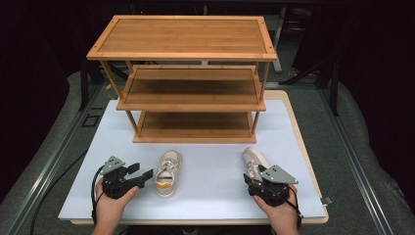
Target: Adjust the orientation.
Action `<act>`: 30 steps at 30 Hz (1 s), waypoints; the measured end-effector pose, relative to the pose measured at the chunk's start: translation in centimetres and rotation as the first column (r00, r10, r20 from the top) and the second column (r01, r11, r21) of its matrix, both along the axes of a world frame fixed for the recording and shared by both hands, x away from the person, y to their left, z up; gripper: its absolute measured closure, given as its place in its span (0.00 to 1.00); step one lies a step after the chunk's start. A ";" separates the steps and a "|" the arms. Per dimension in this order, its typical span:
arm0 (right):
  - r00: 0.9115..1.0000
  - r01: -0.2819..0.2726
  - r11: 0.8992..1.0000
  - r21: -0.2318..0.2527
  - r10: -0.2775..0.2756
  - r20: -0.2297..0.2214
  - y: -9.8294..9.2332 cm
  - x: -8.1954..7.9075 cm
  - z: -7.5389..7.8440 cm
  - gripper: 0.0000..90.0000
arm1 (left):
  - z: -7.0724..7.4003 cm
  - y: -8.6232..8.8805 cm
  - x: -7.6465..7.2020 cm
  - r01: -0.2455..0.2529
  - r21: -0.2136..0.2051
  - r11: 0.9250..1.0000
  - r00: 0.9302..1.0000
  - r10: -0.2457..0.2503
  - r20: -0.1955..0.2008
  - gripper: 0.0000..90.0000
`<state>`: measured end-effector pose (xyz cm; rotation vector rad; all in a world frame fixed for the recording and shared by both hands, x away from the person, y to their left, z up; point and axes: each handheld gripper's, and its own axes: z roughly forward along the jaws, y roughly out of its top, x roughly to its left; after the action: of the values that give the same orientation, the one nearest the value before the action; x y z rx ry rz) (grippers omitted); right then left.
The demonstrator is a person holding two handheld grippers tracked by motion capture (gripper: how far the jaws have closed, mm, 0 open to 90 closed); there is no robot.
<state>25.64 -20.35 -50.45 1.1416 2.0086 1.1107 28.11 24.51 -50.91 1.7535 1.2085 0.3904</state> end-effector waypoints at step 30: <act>0.974 0.218 0.941 0.259 -0.191 -0.124 -10.5 3.7 -0.7 0.46 | -0.2 0.0 0.2 -0.009 0.000 1.000 1.000 0.009 -0.013 0.38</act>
<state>29.37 -30.82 -51.19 1.5343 1.7943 1.2684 28.28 24.48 -51.08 1.7539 1.2254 0.3849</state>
